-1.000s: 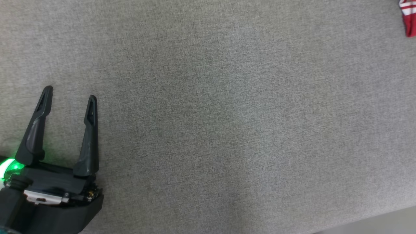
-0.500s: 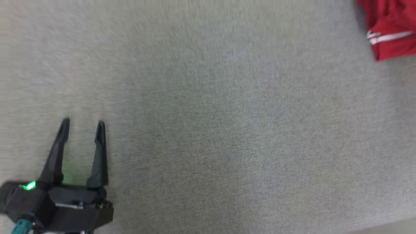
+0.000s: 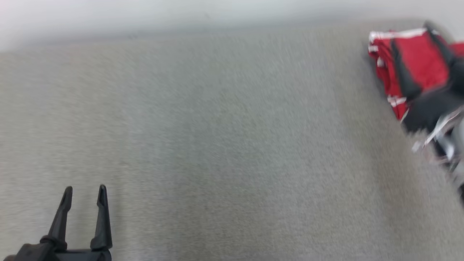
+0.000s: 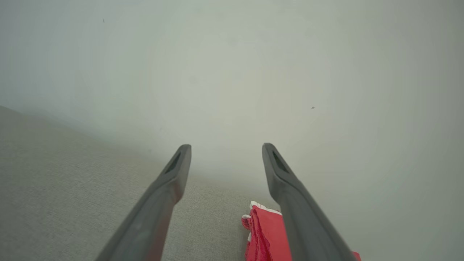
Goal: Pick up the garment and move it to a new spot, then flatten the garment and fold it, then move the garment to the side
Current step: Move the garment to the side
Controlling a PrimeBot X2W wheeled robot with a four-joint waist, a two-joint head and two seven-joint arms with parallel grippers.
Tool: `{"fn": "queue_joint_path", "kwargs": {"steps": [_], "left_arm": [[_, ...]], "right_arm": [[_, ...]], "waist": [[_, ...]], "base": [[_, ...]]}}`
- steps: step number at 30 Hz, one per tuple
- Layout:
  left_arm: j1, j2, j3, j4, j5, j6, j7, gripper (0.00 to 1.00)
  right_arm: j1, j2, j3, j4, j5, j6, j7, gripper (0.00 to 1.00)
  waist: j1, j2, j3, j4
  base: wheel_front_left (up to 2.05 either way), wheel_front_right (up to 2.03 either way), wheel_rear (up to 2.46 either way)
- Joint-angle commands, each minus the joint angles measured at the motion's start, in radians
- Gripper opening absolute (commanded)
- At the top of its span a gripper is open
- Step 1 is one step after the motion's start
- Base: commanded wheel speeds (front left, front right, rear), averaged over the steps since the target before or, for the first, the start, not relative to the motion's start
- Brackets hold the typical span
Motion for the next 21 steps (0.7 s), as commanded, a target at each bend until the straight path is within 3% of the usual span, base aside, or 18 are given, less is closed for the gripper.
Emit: {"fn": "queue_joint_path", "kwargs": {"steps": [1, 9, 21], "left_arm": [[0.016, -0.003, 0.004, 0.007, 0.007, 0.003, 0.0, 1.0], [0.03, 0.008, 0.007, 0.058, 0.009, -0.003, 0.0, 1.0], [0.025, -0.006, -0.017, 0.127, -0.001, -0.007, 0.0, 1.0]], "right_arm": [[0.051, 0.015, -0.024, -0.014, -0.006, -0.003, -0.006, 1.0], [0.492, 0.153, -0.29, -0.283, -0.091, -0.003, -0.008, 1.0], [0.856, 0.353, -0.473, -0.567, -0.19, -0.003, 0.034, 1.0]], "waist": [[0.0002, 0.0001, -0.134, 0.098], [0.0002, 0.0001, -0.214, 0.176], [0.0002, 0.0001, -0.24, 0.168]], "base": [[0.0, 0.0, 0.0], [0.0, 0.0, 0.0], [0.0, 0.0, 0.0]]}}
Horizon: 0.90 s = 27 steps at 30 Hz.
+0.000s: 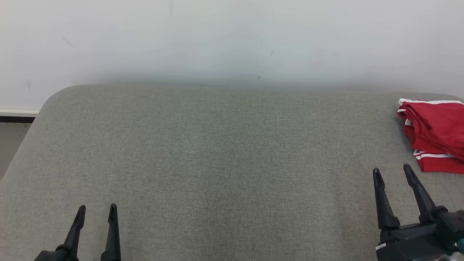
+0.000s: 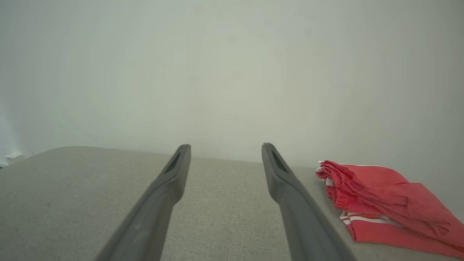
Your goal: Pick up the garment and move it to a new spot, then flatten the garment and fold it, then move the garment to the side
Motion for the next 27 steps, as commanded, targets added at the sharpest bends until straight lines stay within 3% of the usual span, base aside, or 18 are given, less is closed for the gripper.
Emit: {"fn": "queue_joint_path", "kwargs": {"steps": [1, 9, 27], "left_arm": [[0.004, -0.003, -0.004, 0.006, 0.002, -0.004, 0.0, 1.0], [0.007, -0.006, -0.005, 0.017, 0.002, -0.004, 0.0, 1.0], [0.02, -0.014, -0.005, 0.027, 0.022, -0.004, 0.0, 1.0]], "right_arm": [[0.024, 0.014, -0.012, -0.009, -0.005, -0.003, 0.003, 1.0], [0.086, 0.074, -0.024, -0.018, -0.012, -0.003, -0.015, 1.0], [0.024, 0.061, 0.02, 0.082, 0.005, -0.003, -0.041, 1.0]], "waist": [[0.0003, 0.0001, -0.003, -0.008], [0.0003, 0.0001, -0.003, -0.053], [0.0003, 0.0001, -0.001, -0.094]], "base": [[0.0, 0.0, 0.0], [0.0, 0.0, 0.0], [0.0, 0.0, 0.0]]}}
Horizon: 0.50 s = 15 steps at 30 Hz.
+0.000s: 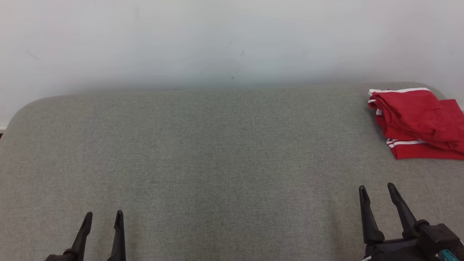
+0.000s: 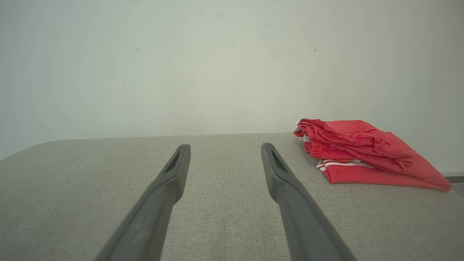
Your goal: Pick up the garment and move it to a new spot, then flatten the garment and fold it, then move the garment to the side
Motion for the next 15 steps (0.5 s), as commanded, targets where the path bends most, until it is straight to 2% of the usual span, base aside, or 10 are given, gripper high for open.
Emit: {"fn": "queue_joint_path", "kwargs": {"steps": [1, 3, 4, 8, 15], "left_arm": [[0.003, -0.001, -0.002, 0.004, 0.013, 0.002, 0.0, 1.0], [-0.002, -0.002, -0.003, 0.005, 0.011, 0.002, 0.0, 1.0], [-0.002, -0.002, -0.005, 0.006, -0.001, 0.0, 0.0, 0.0], [0.002, -0.008, -0.005, 0.039, -0.022, -0.001, 0.007, 0.0], [-0.017, -0.01, 0.001, 0.05, -0.162, -0.001, 0.045, 0.0]], "right_arm": [[-0.013, -0.005, -0.001, -0.001, 0.012, -0.003, -0.004, 1.0], [-0.009, -0.004, -0.001, 0.003, 0.013, -0.003, -0.005, 1.0], [-0.01, 0.002, 0.0, 0.004, 0.009, 0.0, 0.0, 0.0], [0.006, 0.01, 0.003, 0.034, 0.026, 0.0, 0.007, 0.0], [-0.007, 0.015, -0.008, 0.041, 0.167, 0.0, 0.041, 0.0]], "waist": [[-0.0001, 0.0, -0.001, 0.004], [-0.0001, 0.0, -0.002, 0.007], [0.0, 0.0, -0.002, 0.006], [0.0, 0.0, -0.002, 0.006], [-0.0001, 0.0, -0.003, 0.005]], "base": [[0.0, 0.0, 0.0], [0.0, 0.0, 0.0], [0.0, 0.0, 0.0], [0.0, 0.0, 0.0], [0.0, 0.0, 0.0]]}}
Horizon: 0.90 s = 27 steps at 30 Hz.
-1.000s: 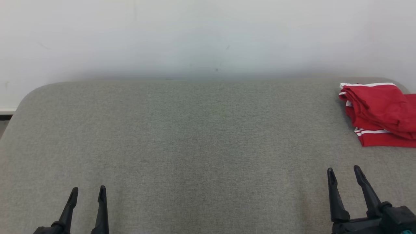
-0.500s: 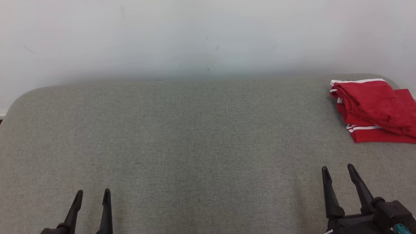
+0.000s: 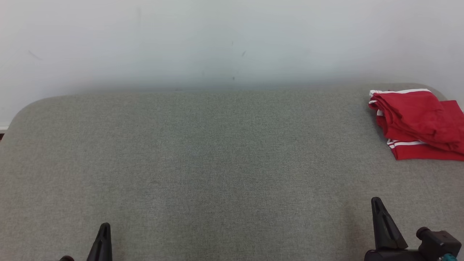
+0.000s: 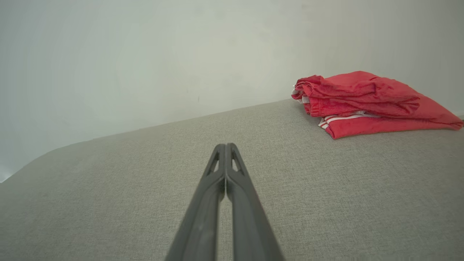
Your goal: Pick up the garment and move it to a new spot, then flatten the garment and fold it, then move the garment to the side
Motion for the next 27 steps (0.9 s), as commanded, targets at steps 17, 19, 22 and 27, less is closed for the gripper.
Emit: {"fn": "queue_joint_path", "kwargs": {"steps": [17, 19, 22, 27], "left_arm": [[-0.061, -0.002, 0.011, 0.004, -0.335, 0.001, 0.081, 0.0], [-0.063, -0.002, 0.011, 0.006, -0.35, 0.001, 0.084, 0.0], [-0.069, -0.003, 0.012, 0.008, -0.396, 0.001, 0.096, 0.0], [-0.078, -0.004, 0.014, 0.013, -0.469, 0.001, 0.115, 0.0]], "right_arm": [[-0.052, 0.011, -0.031, 0.004, 0.326, 0.0, 0.078, 0.0], [-0.054, 0.012, -0.033, 0.005, 0.341, 0.0, 0.081, 0.0], [-0.059, 0.014, -0.036, 0.007, 0.386, -0.001, 0.092, 0.0], [-0.065, 0.018, -0.043, 0.011, 0.458, -0.001, 0.11, 0.0]], "waist": [[0.0, 0.0, -0.001, -0.003], [0.0, 0.0, -0.001, -0.003], [0.0, 0.0, -0.001, -0.004], [0.0, 0.0, -0.002, -0.005]], "base": [[0.0, 0.0, 0.0], [0.0, 0.0, 0.0], [0.0, 0.0, 0.0], [0.0, 0.0, 0.0]]}}
